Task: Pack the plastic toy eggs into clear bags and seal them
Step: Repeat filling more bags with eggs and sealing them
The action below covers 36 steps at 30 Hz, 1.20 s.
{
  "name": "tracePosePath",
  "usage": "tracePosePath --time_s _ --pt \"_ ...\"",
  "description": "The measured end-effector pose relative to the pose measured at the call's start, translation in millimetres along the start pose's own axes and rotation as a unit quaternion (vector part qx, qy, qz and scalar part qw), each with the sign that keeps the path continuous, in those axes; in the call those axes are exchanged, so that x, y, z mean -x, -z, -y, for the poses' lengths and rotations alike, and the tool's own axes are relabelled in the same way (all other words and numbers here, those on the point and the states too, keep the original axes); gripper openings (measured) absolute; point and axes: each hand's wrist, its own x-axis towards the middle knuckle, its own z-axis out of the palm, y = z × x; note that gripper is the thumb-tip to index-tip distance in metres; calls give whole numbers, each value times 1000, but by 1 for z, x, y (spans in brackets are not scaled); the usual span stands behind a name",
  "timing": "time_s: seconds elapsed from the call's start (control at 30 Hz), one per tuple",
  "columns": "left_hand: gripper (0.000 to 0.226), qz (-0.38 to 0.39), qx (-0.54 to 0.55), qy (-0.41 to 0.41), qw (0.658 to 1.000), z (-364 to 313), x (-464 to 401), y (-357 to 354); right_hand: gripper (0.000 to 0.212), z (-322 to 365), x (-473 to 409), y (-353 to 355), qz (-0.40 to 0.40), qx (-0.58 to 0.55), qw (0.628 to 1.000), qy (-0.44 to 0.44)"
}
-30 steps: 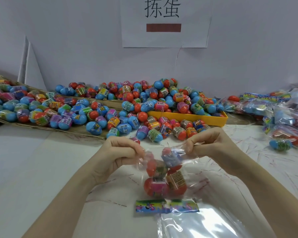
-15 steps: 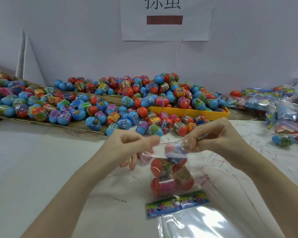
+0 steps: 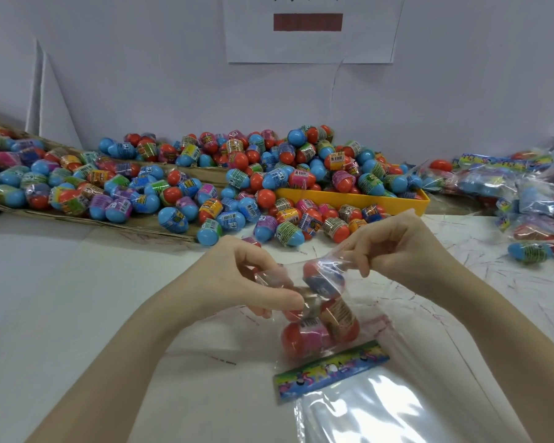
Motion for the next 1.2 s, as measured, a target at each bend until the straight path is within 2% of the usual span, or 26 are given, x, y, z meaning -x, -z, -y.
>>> tracePosePath --time_s 0.07,0.13,0.2,0.23,0.37,0.4,0.47,0.67,0.73,0.8,0.83,0.87,0.9,0.93,0.97,1.0,1.03,1.07,1.13,1.17,1.2 --pt "16 1 -1 5 1000 -1 1 -1 44 2 2 9 8 10 1000 -20" --pt "12 4 -4 6 1000 -1 1 -2 39 7 4 22 -28 -14 999 -18" --pt "13 11 -6 2 1000 -3 2 -2 23 14 6 25 -59 -66 996 11" --pt "14 11 -3 -2 1000 -3 2 -3 18 18 6 22 -41 -81 996 16" --pt "14 10 1 -19 1000 -4 2 -3 39 18 2 -4 162 8 985 -51" --pt "13 13 4 -19 1000 -4 2 -3 43 15 2 -7 187 21 980 -60" --pt "15 17 19 -16 1000 -3 2 -2 42 11 1 -6 195 12 978 -76" --pt "23 19 61 -24 998 6 -1 7 32 -3 0 6 244 -115 958 -99" --pt "28 38 64 -14 997 9 -1 10 31 -5 1 9 247 -113 956 -108" --pt "30 22 78 -11 997 12 -1 10 27 -3 4 18 259 -76 956 -114" --pt "32 -11 91 -17 996 13 -1 11 26 -1 6 25 251 -64 959 -112" --pt "37 -52 114 -25 992 13 -2 13 26 1 9 34 206 -73 971 -101" --pt "44 -96 150 -35 984 14 -3 14 27 3 10 42 108 -111 984 -83" --pt "52 -137 187 -45 972 13 -4 14 34 3 11 53 -36 -176 982 -63" --pt "56 -175 219 -57 958 14 -5 14 52 2 12 63 -194 -241 950 -47" --pt "50 -203 246 -67 945 12 -6 13 78 2 13 71 -323 -255 910 -50" --pt "32 -225 264 -75 935 12 -8 11 102 3 12 74 -389 -214 892 -81" --pt "17 -244 273 -77 927 10 -9 8 116 3 11 72 -404 -150 895 -121" --pt "18 -269 246 -84 927 8 -10 0 117 3 8 58 -347 -50 923 -161" --pt "23 -278 221 -95 930 7 -10 -4 104 5 7 49 -301 -19 941 -152" --pt "27 -283 197 -105 933 4 -8 -9 80 8 6 39 -245 7 961 -127"
